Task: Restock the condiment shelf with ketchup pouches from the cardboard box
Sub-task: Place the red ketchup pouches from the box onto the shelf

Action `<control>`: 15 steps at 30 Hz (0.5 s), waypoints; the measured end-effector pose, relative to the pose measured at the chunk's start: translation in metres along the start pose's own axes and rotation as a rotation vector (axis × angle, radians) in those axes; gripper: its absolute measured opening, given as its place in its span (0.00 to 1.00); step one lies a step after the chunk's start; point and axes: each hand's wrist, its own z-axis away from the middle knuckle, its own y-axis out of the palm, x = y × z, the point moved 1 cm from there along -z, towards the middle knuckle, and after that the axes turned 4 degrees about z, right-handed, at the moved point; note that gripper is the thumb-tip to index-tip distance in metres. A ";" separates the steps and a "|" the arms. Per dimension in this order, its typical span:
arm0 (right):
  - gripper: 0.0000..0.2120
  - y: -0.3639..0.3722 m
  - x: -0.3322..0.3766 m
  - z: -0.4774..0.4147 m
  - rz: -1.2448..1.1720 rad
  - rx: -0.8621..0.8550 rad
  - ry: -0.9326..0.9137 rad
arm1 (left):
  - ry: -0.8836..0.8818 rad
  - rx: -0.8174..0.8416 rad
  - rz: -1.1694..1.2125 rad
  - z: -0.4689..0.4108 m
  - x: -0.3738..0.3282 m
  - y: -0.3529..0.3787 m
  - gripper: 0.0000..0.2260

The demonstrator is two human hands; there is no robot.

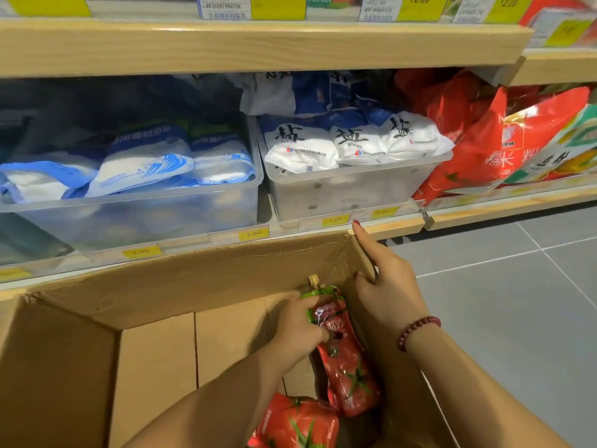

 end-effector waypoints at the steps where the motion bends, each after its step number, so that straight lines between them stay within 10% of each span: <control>1: 0.38 0.000 0.000 0.000 -0.008 0.001 0.004 | -0.033 0.025 0.050 0.002 -0.005 -0.003 0.27; 15: 0.35 -0.002 0.014 0.001 0.259 0.062 -0.007 | 0.205 0.071 -0.014 0.036 -0.078 -0.063 0.19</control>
